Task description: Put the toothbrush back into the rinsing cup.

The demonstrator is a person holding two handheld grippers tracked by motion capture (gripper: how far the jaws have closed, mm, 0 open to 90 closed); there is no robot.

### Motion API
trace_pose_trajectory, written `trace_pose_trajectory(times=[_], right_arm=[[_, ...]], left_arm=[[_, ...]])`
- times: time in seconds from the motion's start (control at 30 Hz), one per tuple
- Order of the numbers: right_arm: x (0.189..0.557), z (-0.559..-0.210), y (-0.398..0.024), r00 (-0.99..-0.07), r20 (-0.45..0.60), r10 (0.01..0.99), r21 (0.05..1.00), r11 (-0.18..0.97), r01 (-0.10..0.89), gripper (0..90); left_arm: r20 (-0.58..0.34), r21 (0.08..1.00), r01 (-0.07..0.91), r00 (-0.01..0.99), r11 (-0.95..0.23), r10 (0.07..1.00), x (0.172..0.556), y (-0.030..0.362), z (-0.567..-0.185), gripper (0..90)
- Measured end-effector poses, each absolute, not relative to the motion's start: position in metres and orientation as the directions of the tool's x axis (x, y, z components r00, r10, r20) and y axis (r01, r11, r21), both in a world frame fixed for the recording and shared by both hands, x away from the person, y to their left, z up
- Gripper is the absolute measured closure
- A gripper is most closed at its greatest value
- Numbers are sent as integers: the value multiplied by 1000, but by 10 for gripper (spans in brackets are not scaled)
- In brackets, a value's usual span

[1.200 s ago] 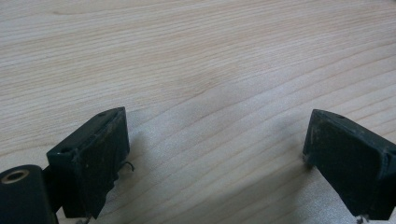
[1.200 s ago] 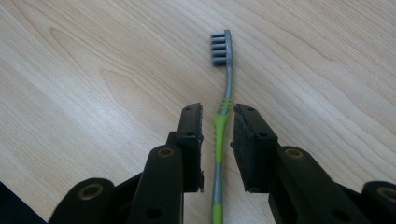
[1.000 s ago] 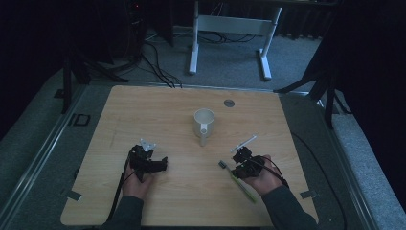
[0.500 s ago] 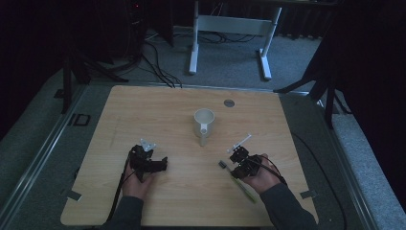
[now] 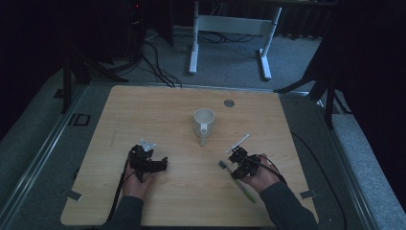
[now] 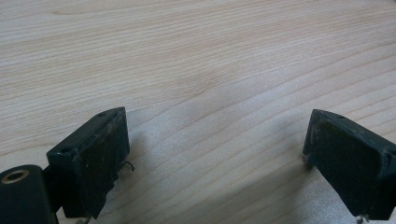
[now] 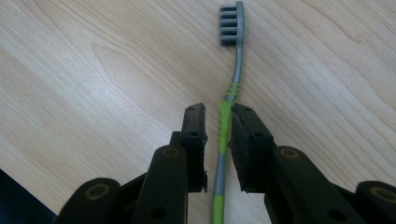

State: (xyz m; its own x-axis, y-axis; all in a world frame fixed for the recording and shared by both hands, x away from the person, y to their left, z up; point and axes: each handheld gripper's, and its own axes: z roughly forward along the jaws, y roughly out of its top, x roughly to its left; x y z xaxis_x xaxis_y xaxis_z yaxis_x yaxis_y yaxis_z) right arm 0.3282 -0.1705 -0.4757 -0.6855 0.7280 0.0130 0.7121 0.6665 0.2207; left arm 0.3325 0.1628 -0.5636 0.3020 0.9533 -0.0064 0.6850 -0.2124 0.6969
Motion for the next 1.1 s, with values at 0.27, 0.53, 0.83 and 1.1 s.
trace_pose_trajectory(times=[0.27, 0.53, 0.83, 1.1], right_arm=[[329, -478, -170, -686, 13, 727, 206, 669, 714, 751], [330, -478, -170, -688, 14, 725, 191, 673, 714, 752], [331, -480, -170, -690, 12, 724, 178, 677, 714, 750], [331, -480, -168, -692, 13, 721, 165, 681, 713, 749]], left_arm=[[-7, 697, 685, 302, -213, 953, 332, 163, -564, 74], [-7, 697, 685, 302, -212, 953, 332, 163, -564, 73], [-7, 697, 685, 302, -212, 953, 332, 163, -564, 73], [-6, 697, 685, 302, -213, 953, 332, 163, -564, 73]])
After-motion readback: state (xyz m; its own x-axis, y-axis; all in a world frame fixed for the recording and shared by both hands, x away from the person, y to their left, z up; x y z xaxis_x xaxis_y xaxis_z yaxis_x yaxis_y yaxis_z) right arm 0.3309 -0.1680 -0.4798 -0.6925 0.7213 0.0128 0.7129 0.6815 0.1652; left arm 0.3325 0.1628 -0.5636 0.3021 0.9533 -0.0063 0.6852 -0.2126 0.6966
